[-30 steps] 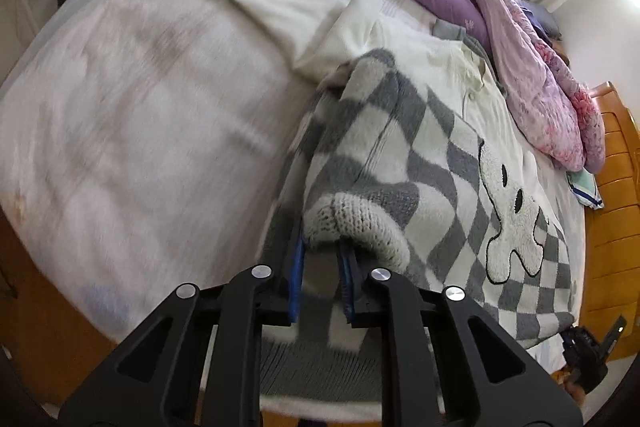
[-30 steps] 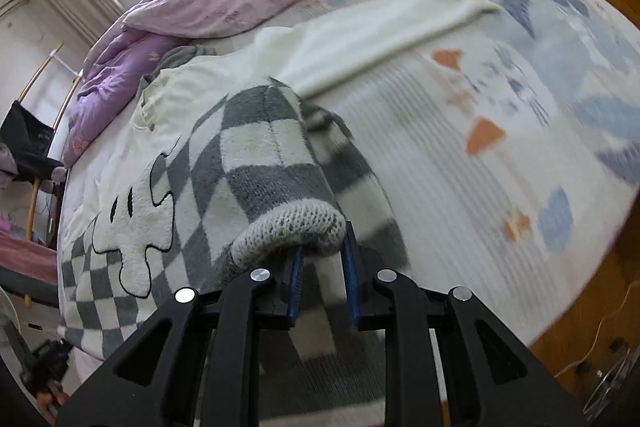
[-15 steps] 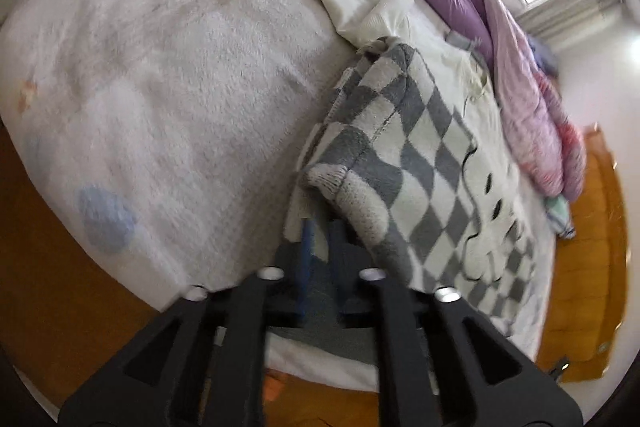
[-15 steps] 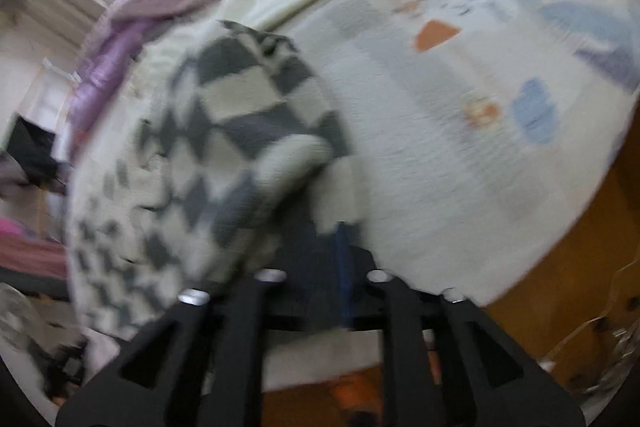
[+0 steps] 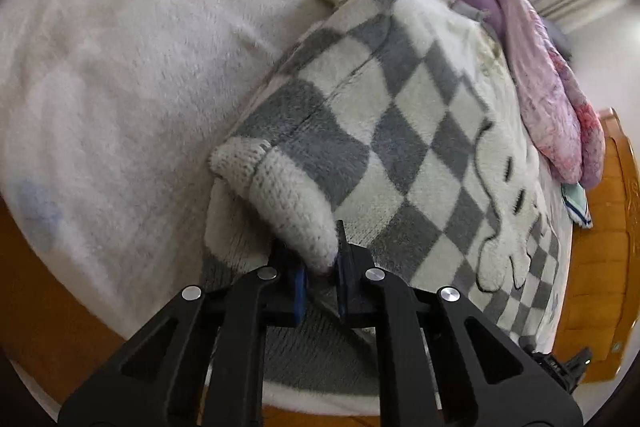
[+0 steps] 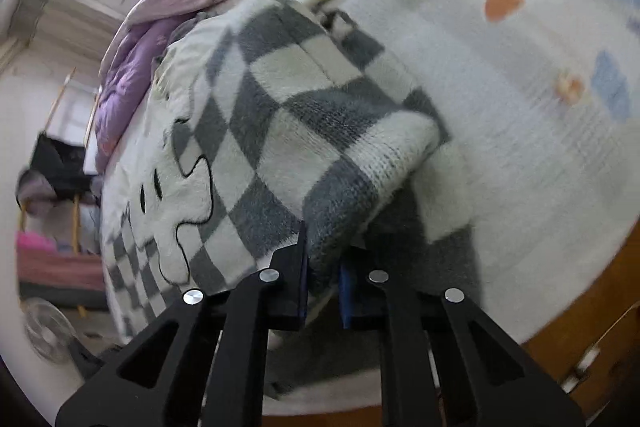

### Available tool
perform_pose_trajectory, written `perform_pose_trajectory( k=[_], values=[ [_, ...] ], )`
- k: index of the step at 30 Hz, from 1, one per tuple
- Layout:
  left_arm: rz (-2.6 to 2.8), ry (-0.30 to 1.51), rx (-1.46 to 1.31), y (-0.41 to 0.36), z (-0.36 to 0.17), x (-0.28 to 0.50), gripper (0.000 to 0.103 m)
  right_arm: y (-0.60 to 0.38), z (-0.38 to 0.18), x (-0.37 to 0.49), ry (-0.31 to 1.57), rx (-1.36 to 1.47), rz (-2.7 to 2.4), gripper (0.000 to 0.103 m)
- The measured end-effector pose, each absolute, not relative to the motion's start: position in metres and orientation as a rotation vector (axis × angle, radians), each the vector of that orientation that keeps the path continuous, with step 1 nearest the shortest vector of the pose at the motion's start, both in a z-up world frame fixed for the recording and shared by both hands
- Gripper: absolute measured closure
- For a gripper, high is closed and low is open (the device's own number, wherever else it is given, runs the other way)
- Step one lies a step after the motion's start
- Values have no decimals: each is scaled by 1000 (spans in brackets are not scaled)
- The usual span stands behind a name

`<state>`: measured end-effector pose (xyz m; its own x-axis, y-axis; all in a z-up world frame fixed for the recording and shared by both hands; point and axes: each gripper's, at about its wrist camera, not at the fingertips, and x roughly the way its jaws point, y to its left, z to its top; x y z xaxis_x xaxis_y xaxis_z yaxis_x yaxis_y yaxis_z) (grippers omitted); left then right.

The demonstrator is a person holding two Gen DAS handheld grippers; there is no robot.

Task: Fold large clothes

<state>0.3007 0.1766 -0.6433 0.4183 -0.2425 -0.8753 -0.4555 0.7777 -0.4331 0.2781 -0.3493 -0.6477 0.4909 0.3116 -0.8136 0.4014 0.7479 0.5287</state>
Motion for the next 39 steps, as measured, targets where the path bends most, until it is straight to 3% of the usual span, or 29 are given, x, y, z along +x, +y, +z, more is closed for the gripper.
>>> perform_pose_trajectory(
  k=[5,8,9,11,13,16,22,25,29,34,39],
  values=[
    [127,1222,-686,180,-664,279,90,-357,-665,265,1154,715,-82,91],
    [142,1217,-727,183,-679,281,80,-352,-683,276,1202,677,-76,83],
    [144,1205,-735,184,-676,282,77,-349,-677,277,1198,644,-84,76],
    [143,1138,-751,190,-663,279,48,-346,-661,273,1179,591,-110,67],
    [175,1078,-748,199,-651,270,41,-347,-644,265,1166,522,-192,60],
    [249,1045,-727,209,-649,258,31,-342,-615,257,1095,430,-292,59],
    [244,1159,-782,205,-683,258,32,-254,-594,311,969,372,3,62],
    [243,1208,-771,199,-694,261,32,-209,-600,351,953,333,114,75],
    [218,1216,-734,191,-696,268,53,-162,-619,396,969,275,203,95],
    [205,1213,-749,190,-698,270,62,-132,-656,442,1041,241,200,97],
    [192,1211,-760,192,-699,272,63,-126,-682,450,1078,244,167,101]
  ],
)
